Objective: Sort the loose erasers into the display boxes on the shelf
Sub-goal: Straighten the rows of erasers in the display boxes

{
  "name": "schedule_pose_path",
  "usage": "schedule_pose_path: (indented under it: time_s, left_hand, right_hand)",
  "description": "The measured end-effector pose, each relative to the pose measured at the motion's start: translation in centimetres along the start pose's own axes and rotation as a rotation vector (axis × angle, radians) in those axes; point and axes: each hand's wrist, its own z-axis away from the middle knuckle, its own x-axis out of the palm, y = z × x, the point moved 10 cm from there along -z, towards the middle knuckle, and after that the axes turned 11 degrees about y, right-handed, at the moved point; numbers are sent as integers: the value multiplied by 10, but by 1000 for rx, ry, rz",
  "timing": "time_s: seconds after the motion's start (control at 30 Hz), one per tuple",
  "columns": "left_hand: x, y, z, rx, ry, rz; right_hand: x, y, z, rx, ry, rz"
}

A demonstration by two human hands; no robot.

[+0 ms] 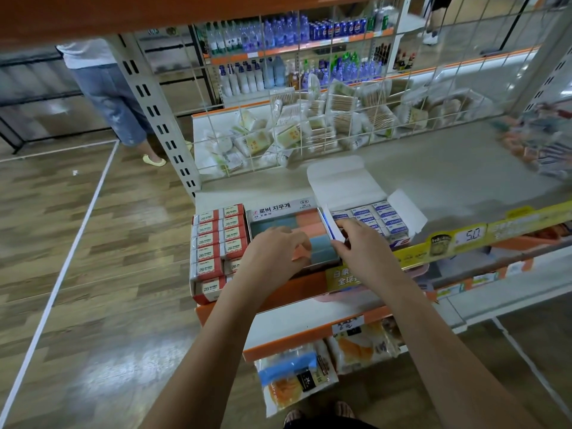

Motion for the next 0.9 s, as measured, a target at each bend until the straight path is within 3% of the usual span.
schedule_pose_path:
  time_s: [0.43, 0.9]
  left_hand:
    - [3, -1, 1, -6, -48, 74]
    - [-3, -3, 3, -3, 9, 233]
  right_hand:
    - [0, -2, 0, -13, -1, 14]
    - [0, -3, -1, -20, -7, 8]
